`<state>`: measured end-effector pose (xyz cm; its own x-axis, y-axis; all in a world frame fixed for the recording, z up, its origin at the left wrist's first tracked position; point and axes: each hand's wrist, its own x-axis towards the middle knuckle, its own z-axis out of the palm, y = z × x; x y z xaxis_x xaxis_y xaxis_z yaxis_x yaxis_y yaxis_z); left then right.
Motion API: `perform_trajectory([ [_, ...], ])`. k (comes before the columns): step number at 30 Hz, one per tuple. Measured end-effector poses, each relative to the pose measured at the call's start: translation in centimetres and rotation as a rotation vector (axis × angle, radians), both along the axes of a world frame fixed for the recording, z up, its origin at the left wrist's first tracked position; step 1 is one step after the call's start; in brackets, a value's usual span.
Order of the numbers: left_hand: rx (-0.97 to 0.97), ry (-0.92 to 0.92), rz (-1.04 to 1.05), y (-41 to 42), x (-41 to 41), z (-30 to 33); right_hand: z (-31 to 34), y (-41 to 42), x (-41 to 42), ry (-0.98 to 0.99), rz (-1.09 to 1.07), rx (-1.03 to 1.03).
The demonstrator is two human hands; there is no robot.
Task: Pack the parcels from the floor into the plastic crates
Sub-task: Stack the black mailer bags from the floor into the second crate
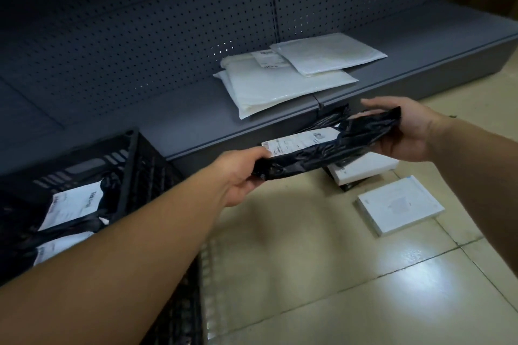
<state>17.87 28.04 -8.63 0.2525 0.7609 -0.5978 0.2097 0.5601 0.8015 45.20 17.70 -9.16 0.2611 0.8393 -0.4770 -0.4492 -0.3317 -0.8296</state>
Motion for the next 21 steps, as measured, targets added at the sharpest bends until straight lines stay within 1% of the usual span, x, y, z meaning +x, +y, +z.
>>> perform_trajectory([
  [2,-0.004,-0.023,-0.023,0.8,-1.4,0.6,0.7,0.4,-0.9,-0.018,0.051,0.007],
  [5,-0.018,-0.079,-0.073,1.3,-3.4,2.0,1.6,1.4,-2.0,-0.110,0.115,-0.012],
  [9,0.025,-0.108,-0.092,2.1,-6.2,4.0,3.1,2.8,-4.5,-0.214,0.227,-0.037],
  [15,0.107,-0.181,-0.085,3.3,-11.1,7.3,4.9,5.8,-8.5,-0.390,0.196,0.015],
  [18,0.157,-0.180,-0.070,3.9,-13.7,8.5,5.6,7.2,-11.2,-0.581,0.217,0.040],
  [21,0.214,-0.187,-0.033,4.2,-16.2,9.5,6.5,8.6,-14.5,-0.723,0.189,0.078],
])
